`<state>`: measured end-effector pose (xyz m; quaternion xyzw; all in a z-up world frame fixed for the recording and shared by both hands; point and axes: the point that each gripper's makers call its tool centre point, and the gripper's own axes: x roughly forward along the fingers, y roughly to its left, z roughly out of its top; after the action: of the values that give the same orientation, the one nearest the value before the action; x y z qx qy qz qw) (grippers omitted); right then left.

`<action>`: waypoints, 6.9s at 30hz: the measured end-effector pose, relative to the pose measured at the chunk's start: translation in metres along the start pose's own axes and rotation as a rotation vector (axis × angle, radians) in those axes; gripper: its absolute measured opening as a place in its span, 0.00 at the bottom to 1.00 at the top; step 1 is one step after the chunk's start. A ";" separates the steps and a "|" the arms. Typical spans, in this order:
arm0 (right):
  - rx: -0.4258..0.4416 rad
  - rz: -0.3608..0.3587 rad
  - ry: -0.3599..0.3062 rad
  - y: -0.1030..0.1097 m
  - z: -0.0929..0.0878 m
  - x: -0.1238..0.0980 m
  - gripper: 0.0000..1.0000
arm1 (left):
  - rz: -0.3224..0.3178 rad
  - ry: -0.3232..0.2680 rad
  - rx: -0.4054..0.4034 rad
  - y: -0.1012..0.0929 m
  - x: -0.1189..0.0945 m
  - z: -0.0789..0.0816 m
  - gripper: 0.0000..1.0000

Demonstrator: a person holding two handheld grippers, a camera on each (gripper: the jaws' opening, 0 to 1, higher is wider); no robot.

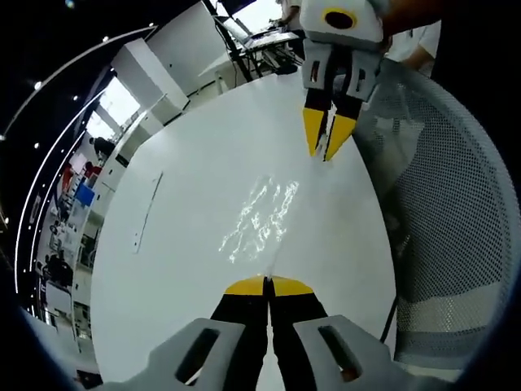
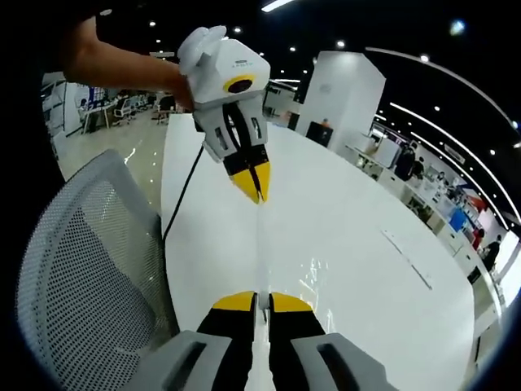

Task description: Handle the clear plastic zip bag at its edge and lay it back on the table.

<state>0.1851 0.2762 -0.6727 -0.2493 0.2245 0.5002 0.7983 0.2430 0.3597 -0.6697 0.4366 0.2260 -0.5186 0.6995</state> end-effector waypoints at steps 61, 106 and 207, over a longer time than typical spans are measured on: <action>0.174 0.090 0.030 0.003 0.004 0.010 0.00 | -0.058 -0.108 -0.118 -0.012 -0.016 0.035 0.01; 0.194 0.013 0.020 -0.010 0.023 0.002 0.00 | -0.074 -0.153 0.153 -0.052 -0.003 0.077 0.00; 0.144 -0.281 -0.071 -0.077 0.055 -0.024 0.00 | 0.176 -0.532 -0.348 0.007 -0.067 0.115 0.13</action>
<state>0.2519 0.2651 -0.6024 -0.2025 0.1943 0.3747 0.8836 0.2102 0.2988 -0.5563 0.1778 0.0822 -0.5057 0.8402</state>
